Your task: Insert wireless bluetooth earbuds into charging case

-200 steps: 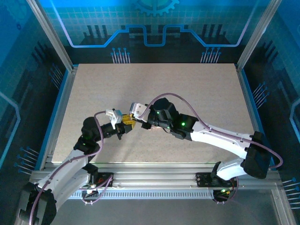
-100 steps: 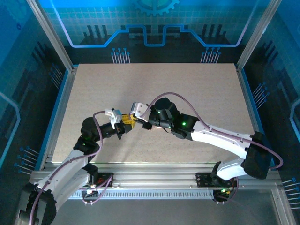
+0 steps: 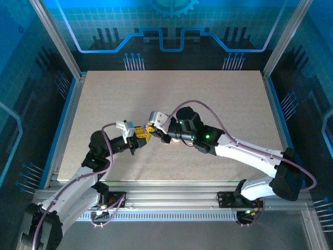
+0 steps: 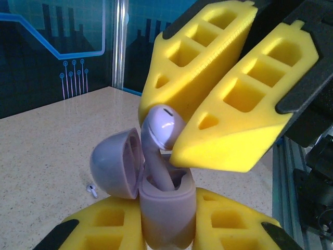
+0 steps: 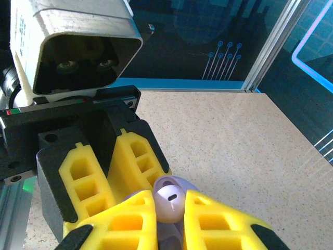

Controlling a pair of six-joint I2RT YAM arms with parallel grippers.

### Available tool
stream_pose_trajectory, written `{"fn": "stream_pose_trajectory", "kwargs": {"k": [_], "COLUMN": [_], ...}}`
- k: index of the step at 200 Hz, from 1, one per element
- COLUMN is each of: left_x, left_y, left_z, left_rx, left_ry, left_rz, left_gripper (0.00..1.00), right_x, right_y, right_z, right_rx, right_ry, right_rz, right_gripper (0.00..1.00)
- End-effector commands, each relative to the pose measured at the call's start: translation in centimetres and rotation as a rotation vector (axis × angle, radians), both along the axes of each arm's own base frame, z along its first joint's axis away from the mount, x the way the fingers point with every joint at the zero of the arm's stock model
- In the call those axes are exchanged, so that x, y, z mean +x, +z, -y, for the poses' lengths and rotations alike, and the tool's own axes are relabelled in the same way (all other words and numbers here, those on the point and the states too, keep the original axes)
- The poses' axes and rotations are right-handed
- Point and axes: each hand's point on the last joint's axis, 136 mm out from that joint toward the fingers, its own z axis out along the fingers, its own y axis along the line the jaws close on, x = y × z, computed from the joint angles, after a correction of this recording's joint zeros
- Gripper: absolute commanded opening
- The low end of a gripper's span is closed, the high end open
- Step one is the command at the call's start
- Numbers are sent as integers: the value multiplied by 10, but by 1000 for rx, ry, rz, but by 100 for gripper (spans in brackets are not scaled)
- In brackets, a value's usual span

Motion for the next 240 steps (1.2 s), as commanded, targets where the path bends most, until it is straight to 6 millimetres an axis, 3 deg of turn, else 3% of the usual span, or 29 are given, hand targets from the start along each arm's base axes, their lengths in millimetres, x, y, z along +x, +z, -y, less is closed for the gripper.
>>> {"fn": "stream_pose_trajectory", "kwargs": {"k": [1, 240], "left_x": [-5, -2], "left_y": [31, 37], "left_z": [2, 5], "left_rx": [-47, -78], "left_ry": [-21, -43], "left_rz": [93, 98], "left_gripper": [13, 13], "right_x": [-13, -33], "right_y": [0, -5], "right_z": [0, -4], "right_rx": [17, 17], "right_ry": [58, 123], "right_rz": [-42, -94], "right_gripper": [14, 14]}}
